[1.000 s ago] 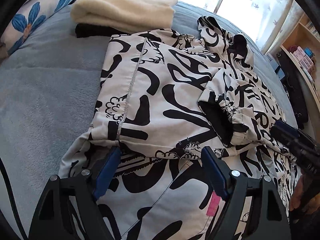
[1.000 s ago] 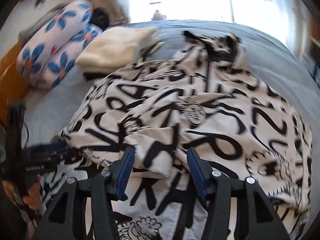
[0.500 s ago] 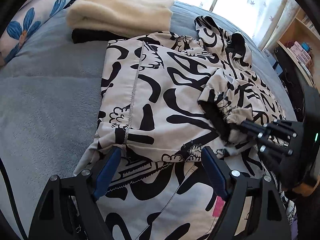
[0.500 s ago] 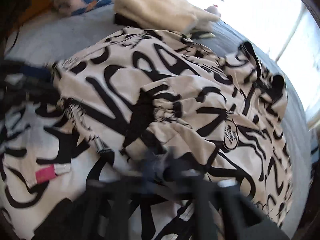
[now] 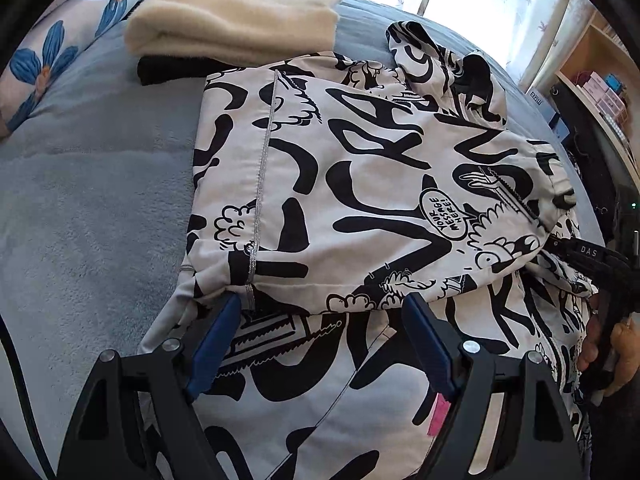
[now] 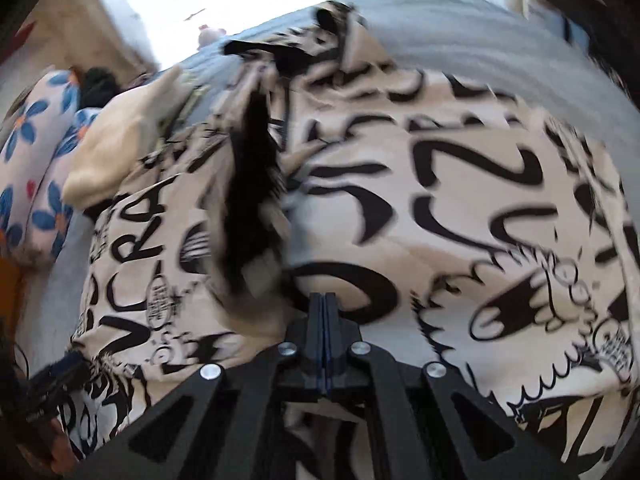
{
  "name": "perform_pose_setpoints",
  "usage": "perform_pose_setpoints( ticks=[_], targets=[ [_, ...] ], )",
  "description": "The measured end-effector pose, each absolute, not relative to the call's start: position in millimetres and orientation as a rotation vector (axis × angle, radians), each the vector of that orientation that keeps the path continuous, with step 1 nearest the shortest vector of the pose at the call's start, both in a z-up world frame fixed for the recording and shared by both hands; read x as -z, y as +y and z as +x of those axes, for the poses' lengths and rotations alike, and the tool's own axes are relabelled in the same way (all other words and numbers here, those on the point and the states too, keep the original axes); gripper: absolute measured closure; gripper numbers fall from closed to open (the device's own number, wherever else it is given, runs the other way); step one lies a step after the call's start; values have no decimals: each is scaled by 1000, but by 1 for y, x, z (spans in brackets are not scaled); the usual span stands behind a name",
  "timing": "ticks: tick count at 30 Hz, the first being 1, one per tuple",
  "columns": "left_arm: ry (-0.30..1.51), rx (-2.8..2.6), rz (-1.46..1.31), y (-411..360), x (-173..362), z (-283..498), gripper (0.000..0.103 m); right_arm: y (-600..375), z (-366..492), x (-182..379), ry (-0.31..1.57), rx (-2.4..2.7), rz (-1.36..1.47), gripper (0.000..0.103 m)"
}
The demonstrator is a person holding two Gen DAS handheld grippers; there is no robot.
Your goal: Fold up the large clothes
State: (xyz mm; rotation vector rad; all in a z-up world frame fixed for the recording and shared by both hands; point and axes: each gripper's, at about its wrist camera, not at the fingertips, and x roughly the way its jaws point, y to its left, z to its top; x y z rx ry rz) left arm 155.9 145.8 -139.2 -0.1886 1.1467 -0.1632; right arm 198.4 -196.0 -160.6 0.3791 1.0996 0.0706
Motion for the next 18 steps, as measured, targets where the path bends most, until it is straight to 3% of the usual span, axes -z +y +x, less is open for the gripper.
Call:
perform_pose_setpoints(
  ticks=[7, 8, 9, 11, 12, 18],
  targets=[
    [1149, 201, -182, 146, 129, 152, 22, -226, 194, 152, 1087, -47, 560, 97],
    [1144, 210, -178, 146, 124, 150, 22, -229, 193, 146, 1069, -49, 565, 88],
    [1134, 227, -170, 145, 117, 148, 22, -230, 196, 141, 1049, -48, 567, 74],
    [1105, 245, -156, 146, 103, 144, 22, -233, 196, 125, 989, -48, 568, 57],
    [1089, 247, -147, 146, 97, 144, 22, -235, 198, 117, 962, -53, 567, 54],
    [1036, 148, -103, 159, 78, 181, 21, -227, 218, 92, 913, -126, 544, 53]
  ],
)
